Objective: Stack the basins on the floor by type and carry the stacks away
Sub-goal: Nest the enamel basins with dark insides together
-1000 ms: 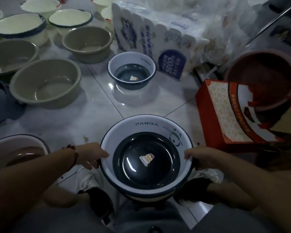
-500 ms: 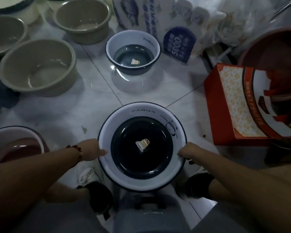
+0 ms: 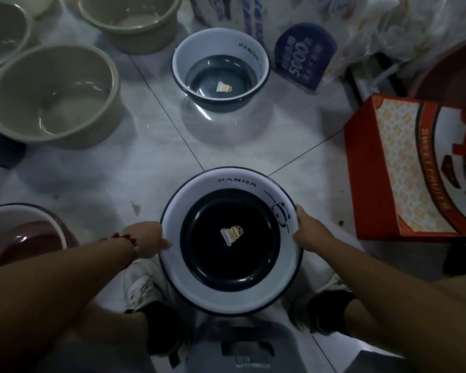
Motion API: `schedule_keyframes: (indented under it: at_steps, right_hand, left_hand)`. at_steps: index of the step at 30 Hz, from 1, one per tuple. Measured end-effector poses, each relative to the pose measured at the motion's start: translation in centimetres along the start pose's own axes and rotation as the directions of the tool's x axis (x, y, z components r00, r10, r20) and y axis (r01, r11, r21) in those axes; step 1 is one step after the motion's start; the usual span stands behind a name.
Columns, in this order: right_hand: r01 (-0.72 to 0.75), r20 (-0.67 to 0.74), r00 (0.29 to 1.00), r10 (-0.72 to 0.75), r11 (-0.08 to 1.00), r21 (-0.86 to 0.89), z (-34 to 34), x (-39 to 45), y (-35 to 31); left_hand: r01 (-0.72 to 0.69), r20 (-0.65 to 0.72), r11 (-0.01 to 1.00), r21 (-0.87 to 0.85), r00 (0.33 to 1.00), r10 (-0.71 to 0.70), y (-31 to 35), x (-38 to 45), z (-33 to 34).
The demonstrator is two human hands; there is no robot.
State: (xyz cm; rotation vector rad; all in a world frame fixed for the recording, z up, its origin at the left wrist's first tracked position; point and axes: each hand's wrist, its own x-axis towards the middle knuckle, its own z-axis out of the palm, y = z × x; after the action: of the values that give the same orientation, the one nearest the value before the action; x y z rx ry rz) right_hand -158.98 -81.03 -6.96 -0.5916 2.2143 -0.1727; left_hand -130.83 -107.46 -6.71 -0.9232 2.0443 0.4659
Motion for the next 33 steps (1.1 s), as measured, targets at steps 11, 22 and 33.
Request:
schedule_keyframes:
  at_steps: [11, 22, 33]
  right_hand:
    - [-0.016, 0.019, 1.000, 0.020, 0.980, -0.199, -0.9, 0.6, -1.2]
    - [0.270, -0.106, 0.901, -0.420, 0.736, -0.620, -10.1, -6.8, -12.3]
    - [0.293, -0.125, 0.889, -0.440, 0.757, -0.584, -13.8, -2.2, -19.6]
  left_hand:
    - [-0.021, 0.054, 0.913, 0.408, 0.999, -0.001, 2.8, -2.9, -2.9]
    - [-0.192, -0.453, 0.929, 0.318, 0.830, 0.326, 9.9, -12.7, -14.6]
    - [-0.112, -0.428, 0.993, -0.029, 0.899, 0.089, 4.6, -14.1, -20.0]
